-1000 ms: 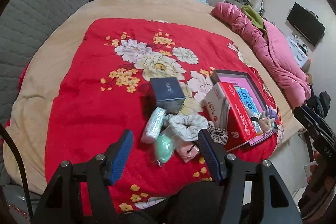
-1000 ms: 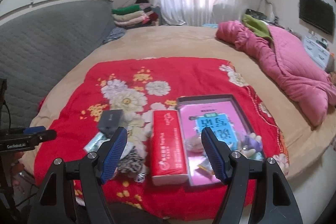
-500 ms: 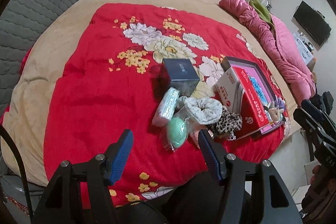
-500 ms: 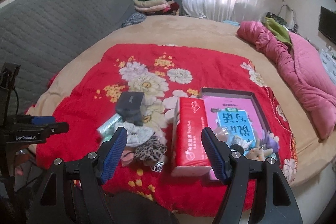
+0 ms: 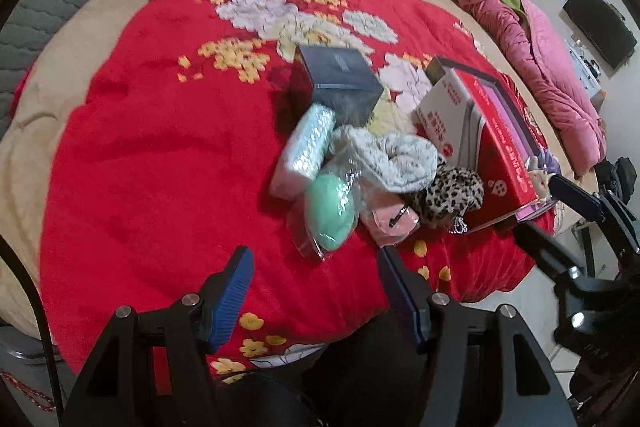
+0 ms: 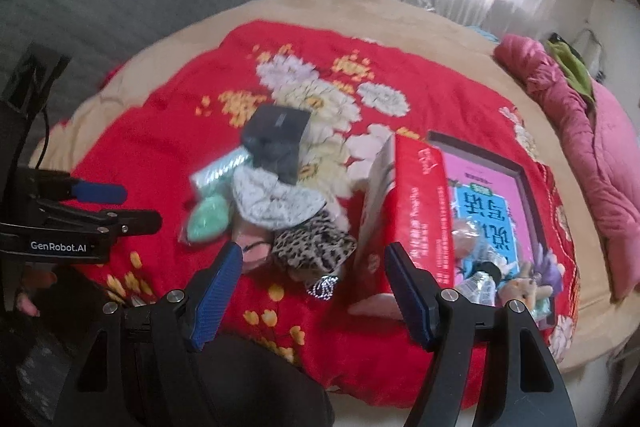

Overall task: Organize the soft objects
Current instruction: 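Move both tools back toward the pile of items beside the tissue box, then grasp the bagged green soap with the left tool while the right tool grasps the leopard scarf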

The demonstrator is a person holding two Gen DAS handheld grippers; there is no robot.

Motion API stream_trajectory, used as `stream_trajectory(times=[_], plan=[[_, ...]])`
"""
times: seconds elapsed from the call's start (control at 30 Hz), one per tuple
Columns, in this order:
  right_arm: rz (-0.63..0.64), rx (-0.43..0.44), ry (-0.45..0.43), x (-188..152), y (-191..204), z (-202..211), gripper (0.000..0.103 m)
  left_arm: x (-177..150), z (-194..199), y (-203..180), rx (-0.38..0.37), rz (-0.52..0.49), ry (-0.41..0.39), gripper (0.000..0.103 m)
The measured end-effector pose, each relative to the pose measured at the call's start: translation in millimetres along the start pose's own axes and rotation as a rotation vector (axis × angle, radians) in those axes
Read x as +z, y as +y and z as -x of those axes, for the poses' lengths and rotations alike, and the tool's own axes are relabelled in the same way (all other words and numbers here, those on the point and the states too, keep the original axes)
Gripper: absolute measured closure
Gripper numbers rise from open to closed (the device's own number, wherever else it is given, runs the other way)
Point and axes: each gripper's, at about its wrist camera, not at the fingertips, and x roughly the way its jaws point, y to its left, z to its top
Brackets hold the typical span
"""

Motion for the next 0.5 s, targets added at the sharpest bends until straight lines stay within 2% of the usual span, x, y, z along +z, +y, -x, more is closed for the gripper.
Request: stream_trajectory(times=[0.1, 0.27, 0.5], plan=[[0.03, 0.007, 0.03, -0.8, 3.4, -15.8, 0.029, -0.7, -11.0, 2.1, -0.017, 0.012, 0.018, 0.039], [0.114, -0.048, 0.09, -0.3, 8.8, -43.2, 0.029, 0.9, -25.6, 5.7, -0.032, 0.025, 0.044, 0.039], [0.194, -0.08, 0.142, 5.8, 18.1, -70.8, 0.029, 5.6, -39.2, 11.5, -0.047, 0.041, 0.064, 0.039]])
